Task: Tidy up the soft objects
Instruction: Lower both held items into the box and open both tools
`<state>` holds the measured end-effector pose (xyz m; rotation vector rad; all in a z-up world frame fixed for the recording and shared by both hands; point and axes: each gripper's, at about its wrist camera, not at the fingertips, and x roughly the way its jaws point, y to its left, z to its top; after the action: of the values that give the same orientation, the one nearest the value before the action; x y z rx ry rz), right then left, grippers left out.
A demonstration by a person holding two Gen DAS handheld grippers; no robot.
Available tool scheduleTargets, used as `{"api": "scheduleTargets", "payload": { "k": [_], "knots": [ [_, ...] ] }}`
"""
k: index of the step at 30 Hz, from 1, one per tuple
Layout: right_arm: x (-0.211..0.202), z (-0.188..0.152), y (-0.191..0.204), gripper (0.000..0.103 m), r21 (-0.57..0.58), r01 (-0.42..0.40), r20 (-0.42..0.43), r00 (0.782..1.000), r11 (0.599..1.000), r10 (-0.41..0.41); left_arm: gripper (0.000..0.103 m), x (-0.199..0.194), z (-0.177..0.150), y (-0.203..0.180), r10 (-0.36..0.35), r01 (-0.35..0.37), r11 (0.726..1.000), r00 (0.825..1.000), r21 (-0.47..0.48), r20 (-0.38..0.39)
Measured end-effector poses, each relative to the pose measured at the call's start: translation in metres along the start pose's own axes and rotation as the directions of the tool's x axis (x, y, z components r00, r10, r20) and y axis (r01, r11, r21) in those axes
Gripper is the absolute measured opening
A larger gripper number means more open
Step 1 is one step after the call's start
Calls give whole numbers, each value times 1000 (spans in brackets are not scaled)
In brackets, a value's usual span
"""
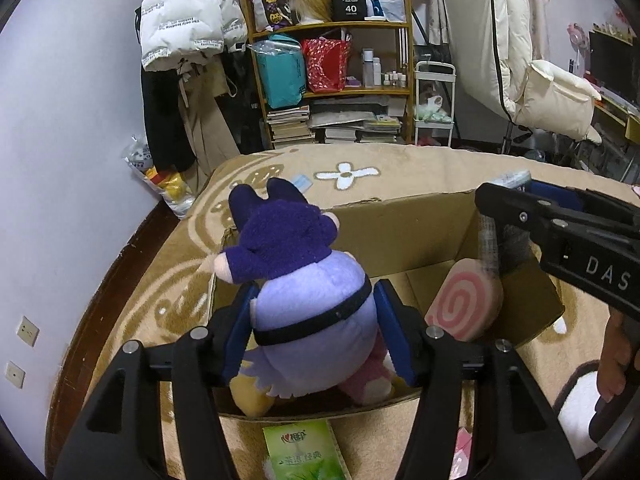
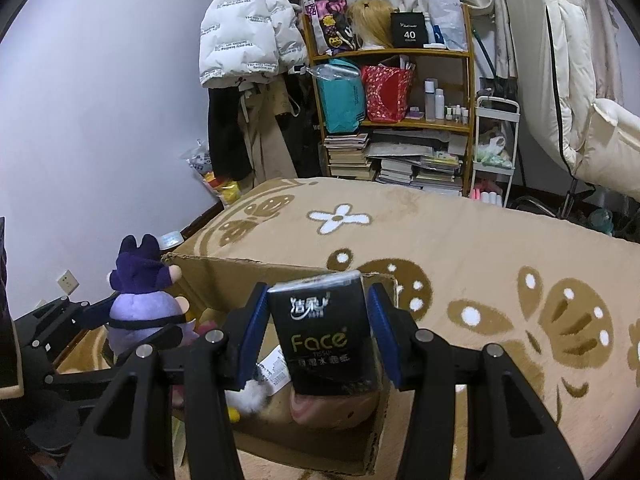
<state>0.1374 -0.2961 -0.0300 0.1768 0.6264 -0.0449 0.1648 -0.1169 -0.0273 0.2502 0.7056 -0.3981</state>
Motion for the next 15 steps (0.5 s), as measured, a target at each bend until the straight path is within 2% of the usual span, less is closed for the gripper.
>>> {"api": "scheduleTargets", "payload": {
  "k": [15],
  "knots": [
    [-6,-1,5,53,9,-13,7,1000,1000,13,58,-2,-3,-8,-99,99,995,995,6,4]
  ]
}}
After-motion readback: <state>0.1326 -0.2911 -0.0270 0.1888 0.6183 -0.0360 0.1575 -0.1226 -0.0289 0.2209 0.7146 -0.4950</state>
